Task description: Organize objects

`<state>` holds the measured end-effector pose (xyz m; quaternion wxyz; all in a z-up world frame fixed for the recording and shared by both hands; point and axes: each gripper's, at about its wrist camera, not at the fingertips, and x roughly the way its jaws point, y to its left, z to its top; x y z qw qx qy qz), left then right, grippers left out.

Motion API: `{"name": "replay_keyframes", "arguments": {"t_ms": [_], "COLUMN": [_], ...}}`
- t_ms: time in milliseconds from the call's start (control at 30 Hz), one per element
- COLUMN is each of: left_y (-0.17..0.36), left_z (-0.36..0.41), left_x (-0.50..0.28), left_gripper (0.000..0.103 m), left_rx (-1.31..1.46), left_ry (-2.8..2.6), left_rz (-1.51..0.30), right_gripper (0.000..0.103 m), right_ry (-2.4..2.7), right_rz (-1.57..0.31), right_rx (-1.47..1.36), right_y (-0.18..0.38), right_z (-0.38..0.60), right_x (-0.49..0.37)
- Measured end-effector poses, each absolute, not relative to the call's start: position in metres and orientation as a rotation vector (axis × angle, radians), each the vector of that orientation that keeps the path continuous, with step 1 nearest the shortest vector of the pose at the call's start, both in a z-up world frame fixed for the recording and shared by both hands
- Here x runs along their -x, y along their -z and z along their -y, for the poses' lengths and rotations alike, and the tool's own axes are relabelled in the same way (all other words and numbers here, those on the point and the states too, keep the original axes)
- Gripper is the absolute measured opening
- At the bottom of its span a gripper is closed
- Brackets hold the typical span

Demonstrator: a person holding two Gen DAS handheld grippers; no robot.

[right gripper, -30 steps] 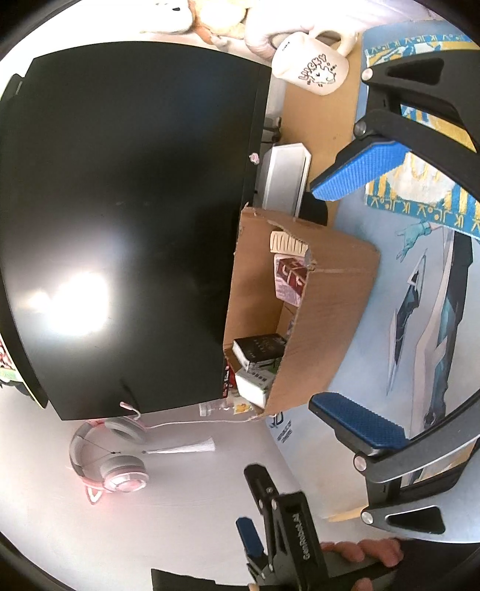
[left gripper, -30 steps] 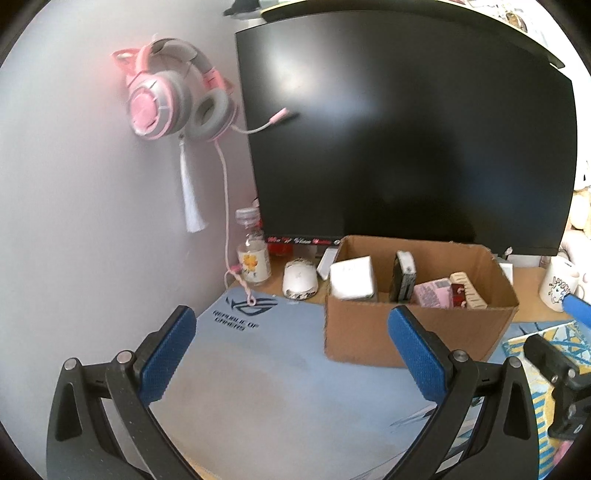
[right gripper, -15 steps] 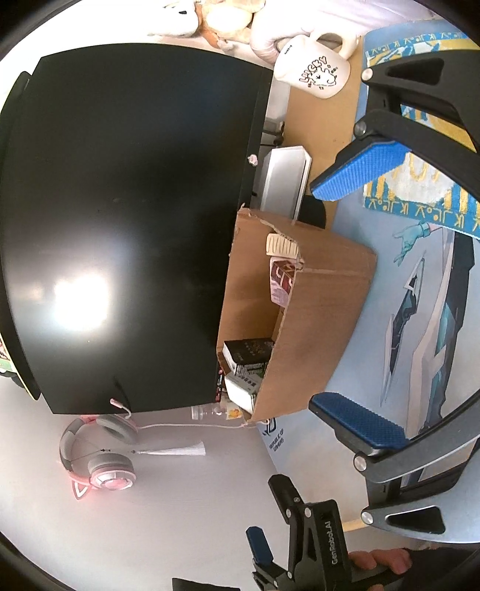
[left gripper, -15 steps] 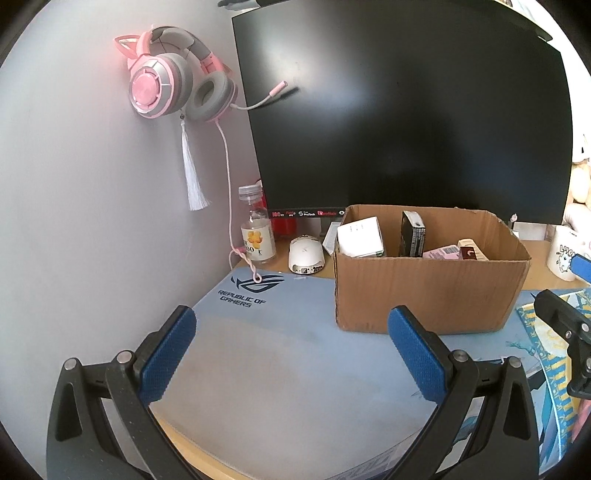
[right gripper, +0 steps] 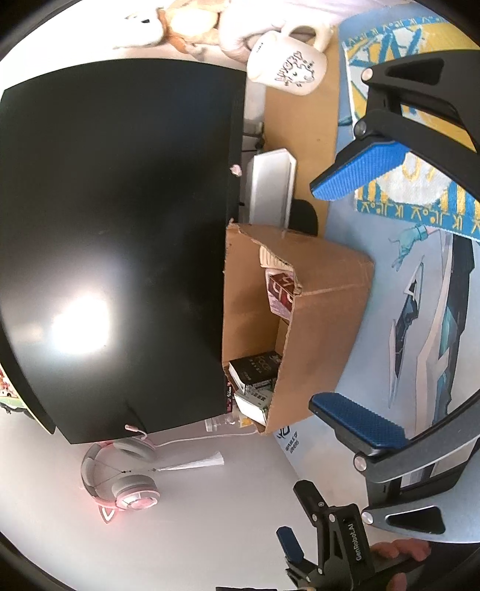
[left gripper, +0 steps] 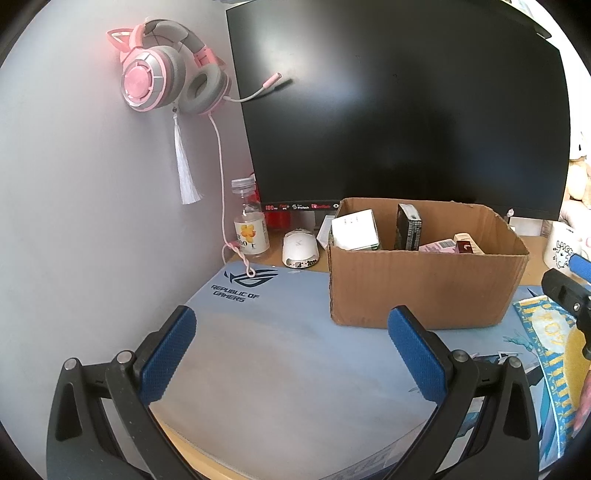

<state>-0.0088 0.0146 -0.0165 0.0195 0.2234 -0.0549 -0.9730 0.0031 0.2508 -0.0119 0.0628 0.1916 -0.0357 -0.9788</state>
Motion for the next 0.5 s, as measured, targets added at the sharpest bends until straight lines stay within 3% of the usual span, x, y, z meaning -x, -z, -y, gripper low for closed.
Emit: {"name": "replay_keyframes", "arguments": {"t_ms": [500], "left_y": [0.02], "left_z": [-0.0179], "left_x": [0.01], "left_gripper": [0.103], "left_rx": [-0.705], "left_ry": [3.03], "left_rz": [0.214], "right_gripper": [0.103], "right_ry": [2.983], "right_rz": [0.046], "right_rx": [-0.598], "right_y": [0.0159], "right_z": [-0.2459], "right_x": [-0.0052]}}
